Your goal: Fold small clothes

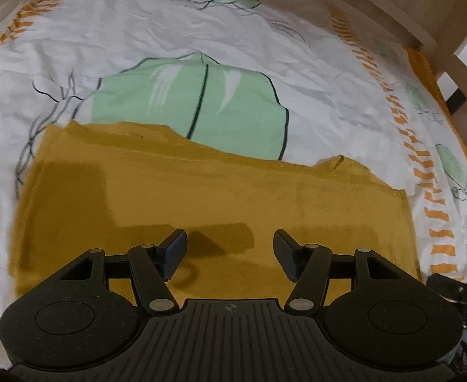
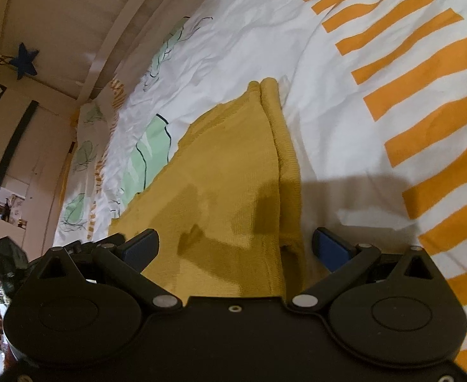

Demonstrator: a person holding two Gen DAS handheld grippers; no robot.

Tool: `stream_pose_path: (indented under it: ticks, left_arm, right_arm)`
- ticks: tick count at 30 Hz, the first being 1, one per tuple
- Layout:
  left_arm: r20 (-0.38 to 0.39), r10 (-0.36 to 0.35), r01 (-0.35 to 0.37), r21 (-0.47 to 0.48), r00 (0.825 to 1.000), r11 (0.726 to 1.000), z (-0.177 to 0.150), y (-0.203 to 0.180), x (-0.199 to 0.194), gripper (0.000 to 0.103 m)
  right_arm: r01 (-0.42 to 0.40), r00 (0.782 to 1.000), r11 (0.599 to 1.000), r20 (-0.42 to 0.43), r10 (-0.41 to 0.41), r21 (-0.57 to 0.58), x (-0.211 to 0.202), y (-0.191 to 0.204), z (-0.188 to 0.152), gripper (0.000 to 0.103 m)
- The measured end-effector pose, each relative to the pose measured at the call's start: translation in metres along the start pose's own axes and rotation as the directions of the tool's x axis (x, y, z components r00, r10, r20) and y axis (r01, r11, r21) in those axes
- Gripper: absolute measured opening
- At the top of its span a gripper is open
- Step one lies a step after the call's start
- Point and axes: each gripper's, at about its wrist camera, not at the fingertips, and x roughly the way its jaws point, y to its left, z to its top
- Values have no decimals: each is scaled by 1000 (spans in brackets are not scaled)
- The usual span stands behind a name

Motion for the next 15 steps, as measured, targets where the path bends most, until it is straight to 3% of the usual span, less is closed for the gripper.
stream_pose_path:
  ticks: [7, 11, 15]
  left_arm:
    - [-21, 74, -72, 62, 997, 995, -4, -13, 26, 62]
    - [-13, 85, -83, 96, 996, 992, -7, -20, 28, 75]
    - [-25, 63, -59, 123, 998, 991, -8, -24, 33, 94]
  right_arm:
    - [-115, 993, 992, -3, 115, 52, 1, -15, 6, 103]
    - [-205, 978, 975, -11, 207, 81, 6, -22, 12, 103]
    - [-248, 968, 967, -26, 249, 56, 13, -17, 16, 103]
